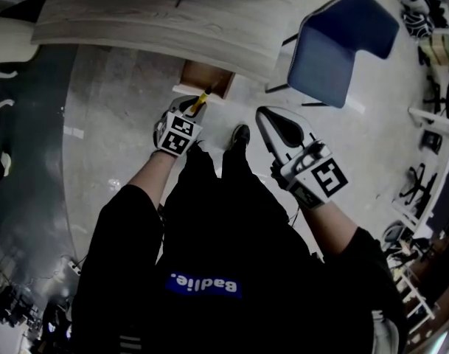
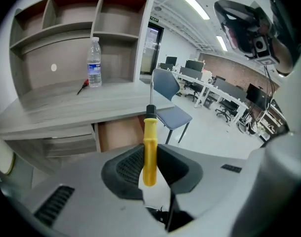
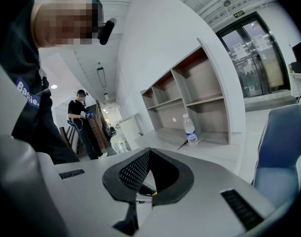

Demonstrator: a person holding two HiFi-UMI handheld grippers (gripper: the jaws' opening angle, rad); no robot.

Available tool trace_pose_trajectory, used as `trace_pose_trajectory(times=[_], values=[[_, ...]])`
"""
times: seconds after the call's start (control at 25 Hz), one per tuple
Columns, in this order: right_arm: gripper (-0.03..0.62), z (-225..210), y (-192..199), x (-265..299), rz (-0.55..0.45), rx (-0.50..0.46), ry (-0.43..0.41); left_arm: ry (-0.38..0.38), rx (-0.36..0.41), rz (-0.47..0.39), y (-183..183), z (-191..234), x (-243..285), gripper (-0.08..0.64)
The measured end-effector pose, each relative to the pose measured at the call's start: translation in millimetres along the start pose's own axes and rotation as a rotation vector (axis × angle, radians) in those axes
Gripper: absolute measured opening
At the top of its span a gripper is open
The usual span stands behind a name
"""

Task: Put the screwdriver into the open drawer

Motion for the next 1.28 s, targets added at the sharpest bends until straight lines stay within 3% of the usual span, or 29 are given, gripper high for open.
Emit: trace_pose_trajectory(times=[0.32,0.56,0.76,1.04,1.28], values=[[0.028,-7.5,9.8,-6.0,0.022,0.008,0.032,-0.02,0.112,0.139,4.9,13.4,26.0,0.078],[0.028,-10.4,17.6,-8.4,0.042,0.018,0.034,-0.031,0.138,0.213,12.0,21.5,46.0,0.078],[0.028,-10.3,24.5,-11.6,0.059,0.023,0.041,-0.036,0.185,0.257,15.2,27.3,56.8,0.078],[0.028,-11.2,25.1,-12.0,0.072,0.026,0.051,-0.034,0.317,0.329,11.4,38.0,67.4,0.078],[0.028,-13.1,27.8,-13.5,0.085,0.03,0.067,-0.046,0.36,0.368,14.7,49.3,76.9,0.078]])
Point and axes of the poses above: the fingertips, and each gripper's own axes: x forward along the fingers, z to its left, y out of its underside, the point moved 9 cm from there along -x, backward along the fingers, and after that the axes turned 4 degrees about y, right-handed, at the moved point
